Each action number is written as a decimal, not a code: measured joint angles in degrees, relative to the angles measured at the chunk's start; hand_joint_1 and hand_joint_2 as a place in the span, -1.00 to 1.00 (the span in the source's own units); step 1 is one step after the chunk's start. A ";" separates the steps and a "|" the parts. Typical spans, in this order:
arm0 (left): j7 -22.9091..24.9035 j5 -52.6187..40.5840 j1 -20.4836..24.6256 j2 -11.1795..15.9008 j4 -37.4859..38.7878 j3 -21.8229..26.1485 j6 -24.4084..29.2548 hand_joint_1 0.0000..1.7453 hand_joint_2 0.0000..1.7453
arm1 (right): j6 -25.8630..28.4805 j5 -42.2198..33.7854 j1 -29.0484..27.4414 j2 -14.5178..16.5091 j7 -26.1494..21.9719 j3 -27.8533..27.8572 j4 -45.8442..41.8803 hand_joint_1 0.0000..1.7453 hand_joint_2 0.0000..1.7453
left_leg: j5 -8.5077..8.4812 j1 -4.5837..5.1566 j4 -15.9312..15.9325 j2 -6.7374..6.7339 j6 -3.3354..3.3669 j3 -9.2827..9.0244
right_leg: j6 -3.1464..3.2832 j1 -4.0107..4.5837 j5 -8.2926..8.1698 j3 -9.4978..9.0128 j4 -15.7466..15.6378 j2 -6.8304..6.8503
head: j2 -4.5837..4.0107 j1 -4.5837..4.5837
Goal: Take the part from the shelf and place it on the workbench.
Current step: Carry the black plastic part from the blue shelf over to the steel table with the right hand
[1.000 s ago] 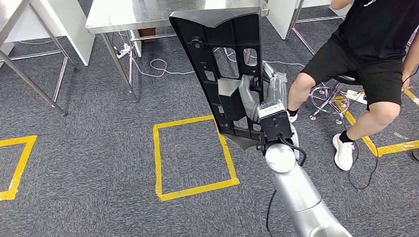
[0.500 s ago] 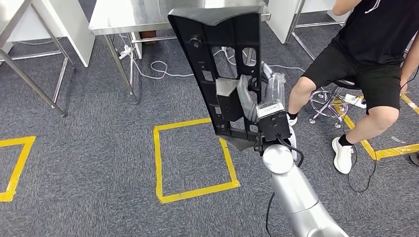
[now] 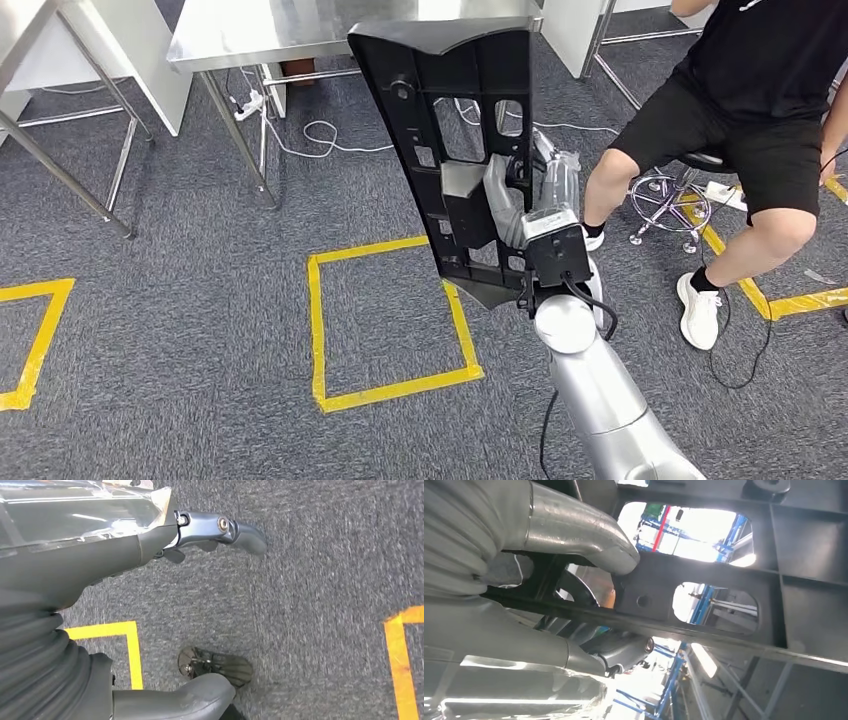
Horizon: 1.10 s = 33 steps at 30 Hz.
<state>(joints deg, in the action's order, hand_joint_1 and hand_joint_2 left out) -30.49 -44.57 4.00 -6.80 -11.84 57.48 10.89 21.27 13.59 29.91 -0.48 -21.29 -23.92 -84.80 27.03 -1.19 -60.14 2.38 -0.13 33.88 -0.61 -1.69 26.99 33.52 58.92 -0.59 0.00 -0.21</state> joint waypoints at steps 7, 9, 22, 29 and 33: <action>0.30 0.00 -0.03 -0.02 0.02 0.02 0.14 -1.00 1.00 | 0.00 0.01 0.03 0.32 0.19 -0.03 -0.02 1.00 1.00 | 1.87 0.26 -10.52 -2.23 0.49 10.00 | 1.46 1.28 2.62 -3.12 -0.09 0.56 | 0.00 -0.12; 0.39 -0.04 -0.04 0.11 0.00 0.04 0.23 -1.00 1.00 | 0.00 0.03 0.04 0.53 0.28 -0.03 0.00 1.00 1.00 | -3.21 1.08 -3.72 -2.30 2.30 7.89 | 1.45 1.60 3.67 -4.44 -0.22 0.66 | 0.00 0.01; 0.93 -0.55 0.05 -0.08 -0.03 0.04 0.37 -1.00 1.00 | -0.13 0.83 0.38 0.47 0.91 -0.20 -0.02 1.00 1.00 | -1.99 1.75 4.29 -0.64 4.03 -1.75 | -1.92 0.82 6.67 5.08 11.32 0.60 | 0.00 0.23; 0.49 -1.06 0.03 -0.15 -0.03 0.04 0.27 -1.00 1.00 | -0.50 1.52 -0.01 -0.09 0.69 -0.18 -0.29 1.00 1.00 | 1.24 1.51 2.46 -0.50 1.80 -3.50 | -0.87 0.49 -2.23 1.25 -1.26 0.87 | 0.00 0.37; 0.57 -1.27 0.14 -0.21 -0.05 0.01 0.15 -1.00 1.00 | -0.50 1.53 0.08 0.09 0.74 -0.14 -0.64 1.00 1.00 | 1.96 1.04 -8.81 -1.62 0.56 3.46 | 0.96 0.05 -0.85 -1.24 -2.05 0.87 | 0.00 -0.02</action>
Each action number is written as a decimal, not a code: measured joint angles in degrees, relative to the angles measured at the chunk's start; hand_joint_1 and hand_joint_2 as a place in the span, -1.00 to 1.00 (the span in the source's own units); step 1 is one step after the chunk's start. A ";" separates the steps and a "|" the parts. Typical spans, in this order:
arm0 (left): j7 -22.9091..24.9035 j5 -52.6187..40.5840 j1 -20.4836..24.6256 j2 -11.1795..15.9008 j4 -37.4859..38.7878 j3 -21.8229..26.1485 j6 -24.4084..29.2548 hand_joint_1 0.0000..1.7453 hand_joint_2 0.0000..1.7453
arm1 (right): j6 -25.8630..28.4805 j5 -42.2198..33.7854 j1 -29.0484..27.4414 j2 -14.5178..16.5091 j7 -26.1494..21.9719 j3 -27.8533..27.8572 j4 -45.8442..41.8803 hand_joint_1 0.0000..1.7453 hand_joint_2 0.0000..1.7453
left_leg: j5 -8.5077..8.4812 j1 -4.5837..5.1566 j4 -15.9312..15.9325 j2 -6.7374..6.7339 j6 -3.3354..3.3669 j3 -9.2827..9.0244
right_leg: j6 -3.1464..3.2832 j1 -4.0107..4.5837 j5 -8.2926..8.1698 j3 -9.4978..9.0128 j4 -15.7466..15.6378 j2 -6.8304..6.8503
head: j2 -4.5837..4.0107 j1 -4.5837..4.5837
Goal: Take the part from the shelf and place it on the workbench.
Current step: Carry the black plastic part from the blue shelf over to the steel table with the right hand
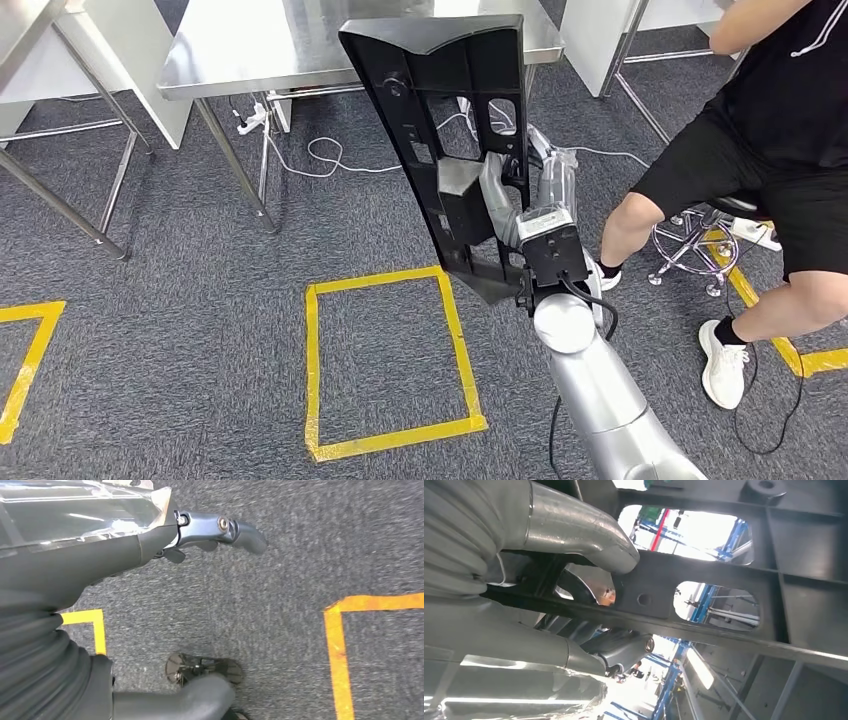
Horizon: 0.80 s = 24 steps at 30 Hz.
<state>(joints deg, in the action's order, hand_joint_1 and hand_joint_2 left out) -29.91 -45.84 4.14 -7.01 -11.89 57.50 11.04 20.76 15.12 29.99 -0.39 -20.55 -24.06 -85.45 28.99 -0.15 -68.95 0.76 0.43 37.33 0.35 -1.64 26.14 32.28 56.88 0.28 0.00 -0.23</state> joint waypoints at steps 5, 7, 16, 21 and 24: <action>0.22 0.01 -0.07 -0.01 0.00 0.01 0.09 -1.00 1.00 | 0.07 -0.09 -0.05 0.19 0.23 0.01 0.01 1.00 1.00 | 1.32 -0.72 -0.30 -0.60 -0.74 5.81 | -0.18 -0.03 3.17 -3.79 -0.06 -0.13 | 0.00 -0.11; 0.24 0.01 -0.17 -0.01 0.00 0.02 0.28 -1.00 1.00 | 0.31 0.11 -0.05 0.38 0.33 0.01 0.07 1.00 1.00 | -5.24 -0.62 6.97 -0.87 -0.14 4.38 | -0.61 0.12 4.61 -5.21 -0.14 -0.20 | 0.00 -0.25; 0.30 0.01 0.14 -0.15 -0.02 0.01 0.50 -1.00 1.00 | 0.85 0.37 0.25 0.78 0.65 0.26 0.14 1.00 1.00 | -5.88 0.11 12.02 -0.11 3.25 -1.44 | -1.76 0.96 8.05 0.75 13.51 -0.29 | 0.00 -0.16; 0.28 0.01 -0.01 -0.26 0.01 0.01 0.50 -1.00 1.00 | 0.95 0.85 -0.09 0.62 0.78 0.46 0.18 1.00 1.00 | -2.49 0.56 12.04 0.82 3.28 -5.31 | -2.44 1.28 7.55 5.91 9.33 -0.29 | 0.00 0.02; 0.21 0.00 -0.10 -0.44 0.10 0.02 0.50 -1.00 1.00 | 1.18 1.34 -0.15 0.55 0.95 0.64 0.36 1.00 1.00 | -0.42 0.96 11.85 1.15 2.68 -7.14 | -2.77 1.70 -1.11 4.51 1.20 -0.29 | 0.00 0.03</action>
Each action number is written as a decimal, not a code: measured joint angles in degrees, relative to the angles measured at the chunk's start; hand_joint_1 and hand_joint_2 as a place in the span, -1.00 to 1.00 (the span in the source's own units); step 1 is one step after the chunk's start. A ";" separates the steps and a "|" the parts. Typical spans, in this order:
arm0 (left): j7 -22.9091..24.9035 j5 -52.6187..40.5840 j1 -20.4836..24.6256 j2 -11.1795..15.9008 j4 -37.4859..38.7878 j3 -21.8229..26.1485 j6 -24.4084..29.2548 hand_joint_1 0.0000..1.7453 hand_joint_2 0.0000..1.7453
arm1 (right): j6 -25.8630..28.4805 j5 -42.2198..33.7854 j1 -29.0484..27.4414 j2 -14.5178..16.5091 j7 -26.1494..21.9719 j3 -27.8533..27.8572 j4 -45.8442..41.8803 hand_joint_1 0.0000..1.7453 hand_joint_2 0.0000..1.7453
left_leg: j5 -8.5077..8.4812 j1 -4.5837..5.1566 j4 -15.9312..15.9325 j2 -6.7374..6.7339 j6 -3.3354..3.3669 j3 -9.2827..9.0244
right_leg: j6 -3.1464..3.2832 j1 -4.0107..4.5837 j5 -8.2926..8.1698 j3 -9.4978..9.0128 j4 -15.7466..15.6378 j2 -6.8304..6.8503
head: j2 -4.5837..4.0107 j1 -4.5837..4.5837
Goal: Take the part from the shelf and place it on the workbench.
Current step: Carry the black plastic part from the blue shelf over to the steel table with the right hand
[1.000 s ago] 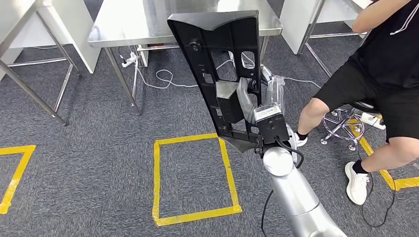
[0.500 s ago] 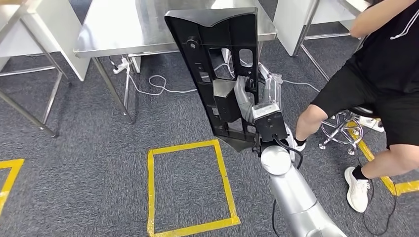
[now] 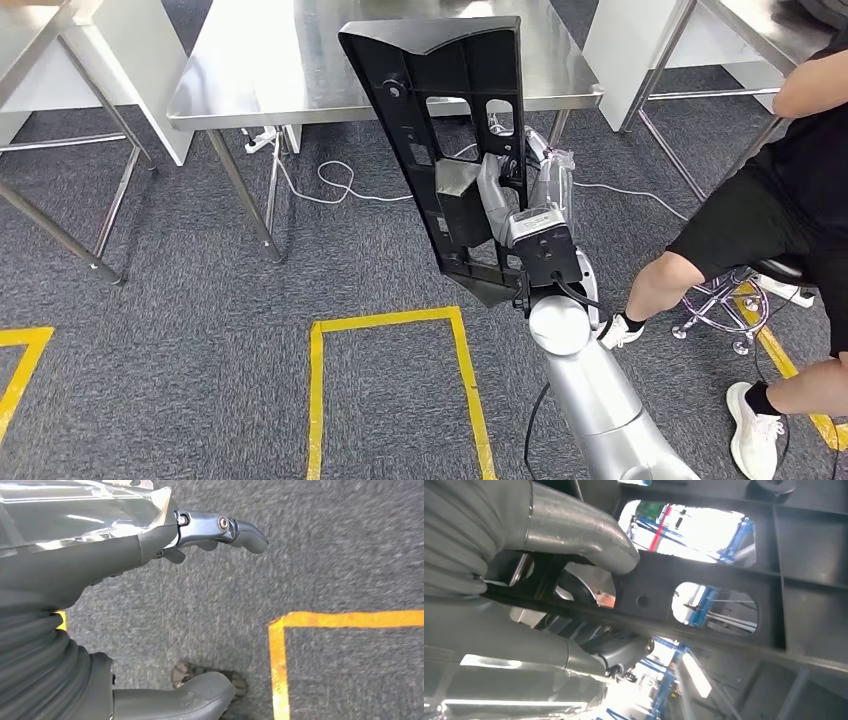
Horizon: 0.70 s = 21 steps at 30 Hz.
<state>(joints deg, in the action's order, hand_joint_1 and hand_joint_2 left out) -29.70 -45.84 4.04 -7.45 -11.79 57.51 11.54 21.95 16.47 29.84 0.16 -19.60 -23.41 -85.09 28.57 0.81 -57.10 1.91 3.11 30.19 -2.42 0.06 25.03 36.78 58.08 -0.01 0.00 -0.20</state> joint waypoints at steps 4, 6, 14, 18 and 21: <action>-0.08 -0.03 0.12 -0.03 -0.05 0.01 0.02 -1.00 1.00 | 0.47 0.69 0.33 0.13 0.27 0.29 -0.20 1.00 1.00 | 0.47 -0.07 -2.93 -0.38 -0.93 0.61 | 2.70 -0.76 -0.63 -2.43 -1.53 -0.05 | 0.00 0.06; -0.13 -0.08 0.26 -0.09 -0.08 -0.01 0.03 -1.00 1.00 | 0.57 1.01 0.46 0.25 0.36 0.29 -0.32 1.00 1.00 | 1.04 -0.51 -9.26 -0.89 -1.68 4.50 | 3.37 -1.05 -0.03 -4.10 -2.25 -0.04 | 0.00 -0.09; -0.02 -0.10 -0.02 -0.13 -0.04 0.09 0.16 -1.00 1.00 | 0.60 1.48 0.18 0.31 0.73 0.29 -0.27 1.00 1.00 | -4.57 -2.82 -3.75 -2.33 -4.10 10.14 | 1.81 -1.87 5.61 -10.89 -2.45 -0.28 | 0.00 -0.54; 0.16 -0.10 0.14 -0.18 -0.05 0.12 0.20 -1.00 1.00 | 0.63 1.86 0.60 0.42 1.14 0.39 -0.29 1.00 1.00 | -6.85 -2.25 -0.94 -2.49 -2.08 8.29 | -0.34 -1.29 6.99 -12.66 -1.89 -0.23 | 0.00 -0.60; 0.14 -0.10 0.39 -0.23 -0.09 0.12 0.21 -1.00 1.00 | 0.64 1.93 1.09 0.48 1.12 0.50 -0.37 1.00 1.00 | -6.03 -2.01 -0.32 -2.12 -0.69 6.39 | -0.39 -1.37 7.45 -8.86 5.13 -0.07 | 0.00 -0.41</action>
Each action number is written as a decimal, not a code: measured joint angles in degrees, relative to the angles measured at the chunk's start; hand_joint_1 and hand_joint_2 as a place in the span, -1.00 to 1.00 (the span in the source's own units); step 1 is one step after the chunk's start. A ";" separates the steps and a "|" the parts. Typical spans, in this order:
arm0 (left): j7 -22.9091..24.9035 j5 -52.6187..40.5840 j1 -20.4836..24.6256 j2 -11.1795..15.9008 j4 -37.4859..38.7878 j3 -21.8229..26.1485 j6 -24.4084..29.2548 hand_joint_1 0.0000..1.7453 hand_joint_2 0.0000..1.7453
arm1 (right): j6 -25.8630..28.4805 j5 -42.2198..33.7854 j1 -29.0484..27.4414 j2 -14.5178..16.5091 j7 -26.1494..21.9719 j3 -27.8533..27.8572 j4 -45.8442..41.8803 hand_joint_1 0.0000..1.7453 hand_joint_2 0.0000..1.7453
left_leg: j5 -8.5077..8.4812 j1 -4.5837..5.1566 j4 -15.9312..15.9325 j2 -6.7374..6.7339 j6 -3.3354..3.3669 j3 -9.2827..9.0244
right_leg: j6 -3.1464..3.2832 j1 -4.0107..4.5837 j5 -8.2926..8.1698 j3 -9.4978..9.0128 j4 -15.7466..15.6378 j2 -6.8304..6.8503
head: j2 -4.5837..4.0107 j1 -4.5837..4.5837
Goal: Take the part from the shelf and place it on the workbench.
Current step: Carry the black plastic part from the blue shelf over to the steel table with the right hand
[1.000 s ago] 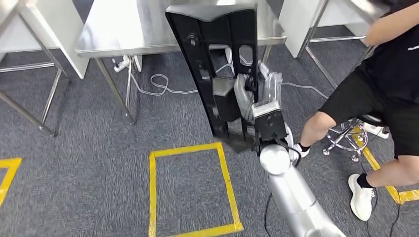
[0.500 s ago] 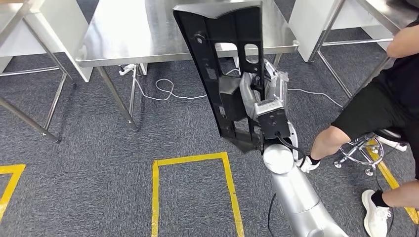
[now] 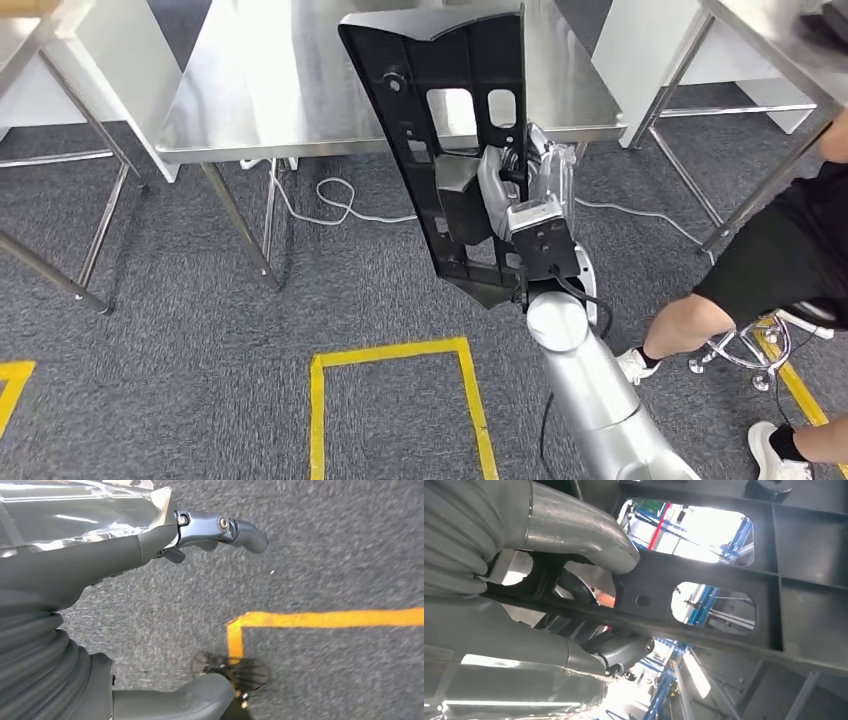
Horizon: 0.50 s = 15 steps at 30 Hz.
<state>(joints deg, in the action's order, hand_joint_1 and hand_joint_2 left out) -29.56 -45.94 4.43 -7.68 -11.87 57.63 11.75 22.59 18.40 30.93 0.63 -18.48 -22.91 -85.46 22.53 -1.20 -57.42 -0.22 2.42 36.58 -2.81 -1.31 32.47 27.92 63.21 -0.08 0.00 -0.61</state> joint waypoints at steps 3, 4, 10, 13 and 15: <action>0.00 0.03 0.20 -0.01 -0.02 0.01 0.05 -1.00 1.00 | 0.01 -0.01 0.03 -0.10 0.00 0.09 0.01 1.00 1.00 | 1.43 0.44 -0.01 0.52 0.67 -1.31 | 1.38 0.25 3.83 8.15 9.19 -0.01 | 0.00 0.15; 0.00 0.04 0.17 -0.02 -0.01 0.01 0.05 -1.00 1.00 | 0.01 -0.01 -0.07 -0.17 0.00 0.13 0.02 1.00 1.00 | 2.03 0.60 -0.02 0.75 0.75 -1.96 | 1.61 0.39 4.83 9.88 9.74 -0.01 | 0.00 0.17; 0.03 0.06 0.00 -0.10 0.07 0.02 0.06 -1.00 1.00 | 0.01 -0.01 -0.23 -0.29 0.09 0.18 0.16 1.00 1.00 | 5.68 1.45 -0.03 1.40 0.16 -5.73 | 0.37 1.32 -7.96 8.49 -5.61 0.17 | 0.00 0.19; 0.03 0.10 0.05 -0.08 0.06 0.03 0.07 -1.00 1.00 | 0.02 0.02 -0.21 -0.23 0.19 0.21 0.15 1.00 1.00 | 6.26 1.54 -1.02 1.29 -0.52 -5.88 | 2.12 0.86 -8.71 7.37 -6.22 -0.03 | 0.00 0.17; 0.03 0.05 0.23 -0.10 0.05 0.02 0.06 -1.00 1.00 | 0.02 0.10 -0.06 -0.15 0.21 0.22 0.11 1.00 1.00 | 6.63 1.31 -5.26 0.97 -1.13 -3.46 | 2.91 0.46 -8.15 6.25 -6.40 -0.09 | 0.00 0.06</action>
<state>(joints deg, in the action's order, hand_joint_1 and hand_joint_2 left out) -29.53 -45.89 4.66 -7.78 -11.82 57.65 11.81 22.61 18.50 30.87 0.48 -18.27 -22.69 -85.35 29.16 0.11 -62.68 0.75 1.29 33.12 0.09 -0.85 24.33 34.17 56.81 -0.17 0.00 -0.54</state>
